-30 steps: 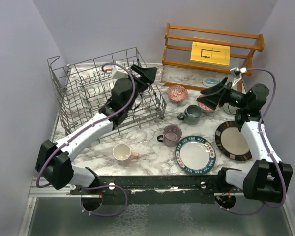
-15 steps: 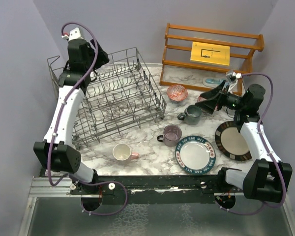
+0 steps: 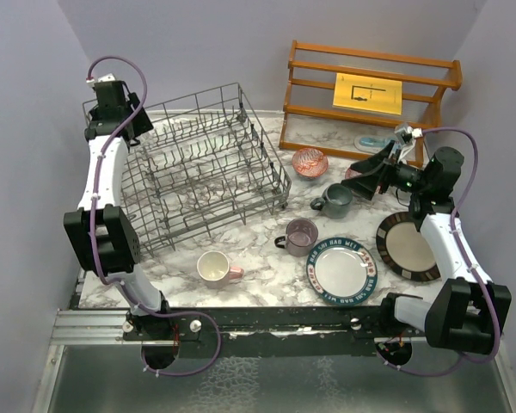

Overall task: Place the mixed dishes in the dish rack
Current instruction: Turn the cup upside down in the dish rack.

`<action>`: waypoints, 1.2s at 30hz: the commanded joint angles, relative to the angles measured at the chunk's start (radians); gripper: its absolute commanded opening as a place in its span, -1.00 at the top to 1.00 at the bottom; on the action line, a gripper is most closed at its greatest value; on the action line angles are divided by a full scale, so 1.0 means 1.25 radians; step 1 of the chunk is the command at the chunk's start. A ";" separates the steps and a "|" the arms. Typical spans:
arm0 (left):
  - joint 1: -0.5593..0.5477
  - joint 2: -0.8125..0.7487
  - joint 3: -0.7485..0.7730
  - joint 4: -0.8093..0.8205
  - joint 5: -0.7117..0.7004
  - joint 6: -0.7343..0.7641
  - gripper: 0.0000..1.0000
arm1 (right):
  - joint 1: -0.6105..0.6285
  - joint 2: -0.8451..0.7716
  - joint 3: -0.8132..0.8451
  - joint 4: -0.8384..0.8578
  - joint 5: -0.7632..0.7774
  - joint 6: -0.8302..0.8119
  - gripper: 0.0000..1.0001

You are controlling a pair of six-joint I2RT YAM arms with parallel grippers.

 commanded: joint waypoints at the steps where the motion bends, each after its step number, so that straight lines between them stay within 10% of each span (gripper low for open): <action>1: 0.015 0.024 -0.015 0.096 -0.058 -0.003 1.00 | -0.004 0.002 -0.005 -0.007 0.002 -0.010 -0.86; 36: 0.100 0.228 0.076 0.140 -0.099 -0.036 0.81 | -0.009 0.005 -0.006 -0.015 0.011 -0.026 -0.86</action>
